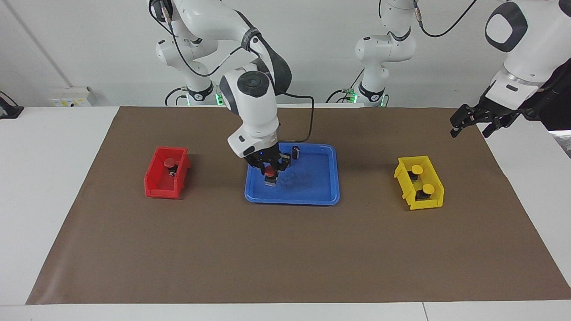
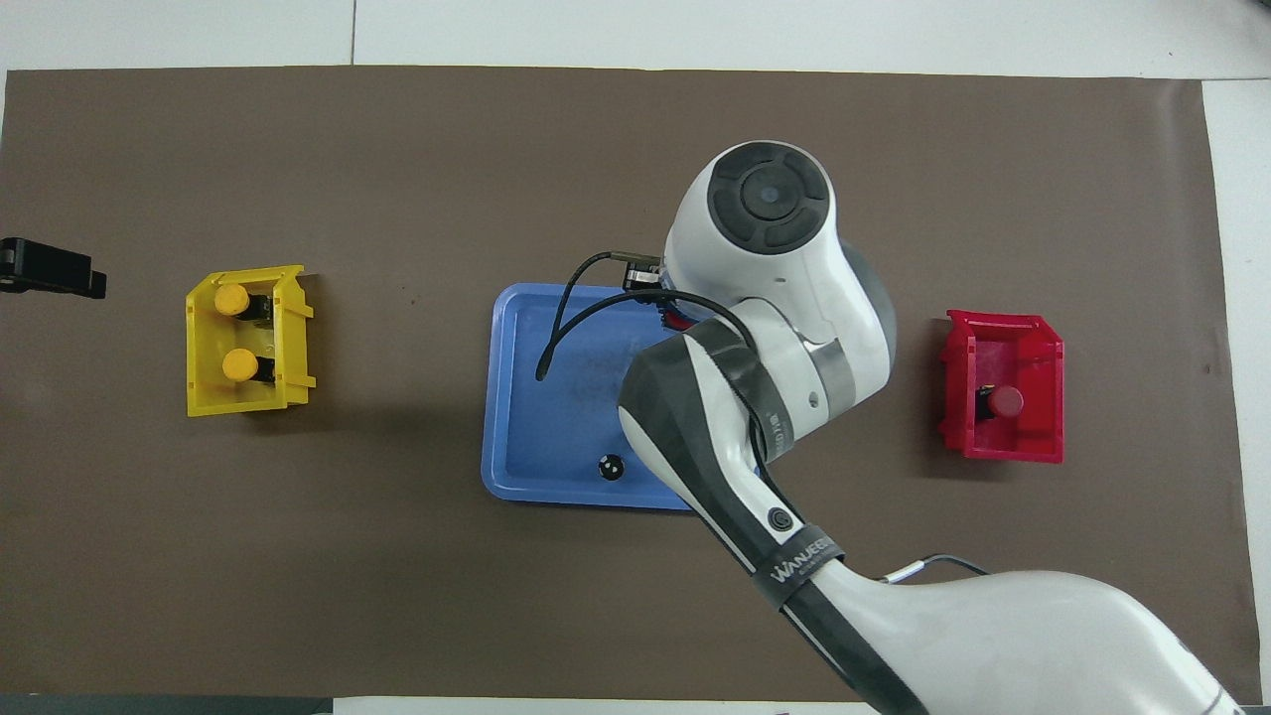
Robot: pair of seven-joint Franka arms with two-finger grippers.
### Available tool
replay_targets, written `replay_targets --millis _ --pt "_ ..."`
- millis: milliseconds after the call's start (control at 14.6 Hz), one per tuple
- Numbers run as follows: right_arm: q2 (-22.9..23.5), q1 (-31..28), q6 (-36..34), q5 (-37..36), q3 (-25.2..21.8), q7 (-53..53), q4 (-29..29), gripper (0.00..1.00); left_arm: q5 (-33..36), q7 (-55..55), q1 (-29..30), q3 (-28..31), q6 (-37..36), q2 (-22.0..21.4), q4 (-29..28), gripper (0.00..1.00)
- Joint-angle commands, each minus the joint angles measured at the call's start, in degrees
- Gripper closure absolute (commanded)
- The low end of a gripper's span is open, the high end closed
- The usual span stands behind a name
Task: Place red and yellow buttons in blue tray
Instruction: 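Carry the red button to the blue tray while the left gripper reaches the yellow holder, then release the red button in the tray while the left gripper grasps a yellow button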
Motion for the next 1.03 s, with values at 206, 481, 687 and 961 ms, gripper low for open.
replay_targets --millis 206,481,687,961 --pt "1.4 1.5 3.2 -1.0 -0.2 2.2 -2.2 0.86 1.0 -4.0 -1.9 -0.6 11.3 2.5 -7.8 0.2" --pt "1.3 2.6 5.8 -1.0 -0.2 2.4 -4.5 0.81 1.0 -6.0 -2.0 -0.6 16.6 7.6 -7.9 0.27" --pt "1.1 2.6 7.7 -0.9 -0.2 2.2 -5.8 0.5 0.9 -6.2 -2.0 -0.6 22.8 9.8 -10.4 0.28" --pt "1.0 1.6 5.4 -2.7 -0.6 1.6 -2.4 0.24 0.9 -6.2 -1.8 -0.5 26.0 11.1 -13.1 0.28"
